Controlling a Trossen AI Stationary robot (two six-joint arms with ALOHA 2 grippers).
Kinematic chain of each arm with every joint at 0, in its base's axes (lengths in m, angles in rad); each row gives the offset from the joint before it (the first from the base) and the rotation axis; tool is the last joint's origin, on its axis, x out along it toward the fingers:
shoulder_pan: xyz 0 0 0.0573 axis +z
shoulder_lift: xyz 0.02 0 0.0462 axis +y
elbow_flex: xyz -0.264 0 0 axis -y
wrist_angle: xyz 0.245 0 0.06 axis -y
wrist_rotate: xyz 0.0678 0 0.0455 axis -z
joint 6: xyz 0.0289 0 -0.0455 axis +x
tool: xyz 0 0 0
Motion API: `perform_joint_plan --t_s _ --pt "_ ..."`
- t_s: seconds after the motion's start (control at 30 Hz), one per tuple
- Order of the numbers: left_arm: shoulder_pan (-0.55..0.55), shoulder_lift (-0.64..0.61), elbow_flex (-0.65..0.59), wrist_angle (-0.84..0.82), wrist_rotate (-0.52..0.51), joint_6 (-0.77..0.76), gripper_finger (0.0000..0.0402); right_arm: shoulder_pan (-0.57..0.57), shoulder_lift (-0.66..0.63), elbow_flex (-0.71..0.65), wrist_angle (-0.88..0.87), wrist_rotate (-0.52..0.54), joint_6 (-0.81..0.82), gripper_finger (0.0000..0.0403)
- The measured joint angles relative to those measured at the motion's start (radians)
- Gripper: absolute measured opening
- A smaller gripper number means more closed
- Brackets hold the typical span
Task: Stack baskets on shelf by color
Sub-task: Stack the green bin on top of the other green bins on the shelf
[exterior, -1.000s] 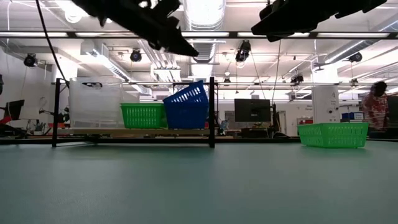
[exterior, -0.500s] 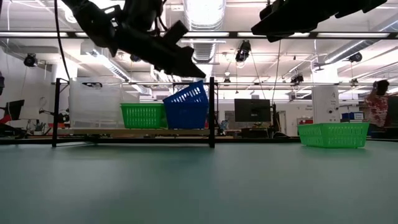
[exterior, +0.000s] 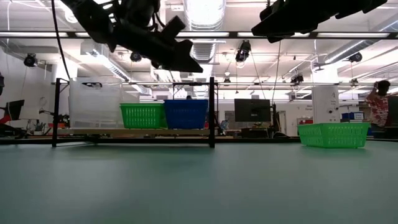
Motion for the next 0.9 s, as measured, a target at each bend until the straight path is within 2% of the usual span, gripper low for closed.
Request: perform_joint_plan --t_s 0.17,0.6,0.77,0.9 --pt "-0.06 -0.032 -0.024 0.002 0.052 -0.002 0.0079 0.0 0.0 -0.002 -0.019 0.0 0.001 0.0009" --pt "-0.333 -0.147 -0.128 0.001 0.273 0.031 0.0079 0.0 0.0 -0.014 -0.015 0.014 0.025 0.0009" --pt "-0.399 -0.265 -0.19 -0.002 0.284 0.038 0.0079 -0.001 0.0 -0.014 -0.036 0.152 0.111 0.0009" --pt "-0.409 -0.399 -0.236 -0.029 0.282 0.046 0.0079 -0.025 0.0 -0.014 -0.182 0.323 0.347 0.0009"
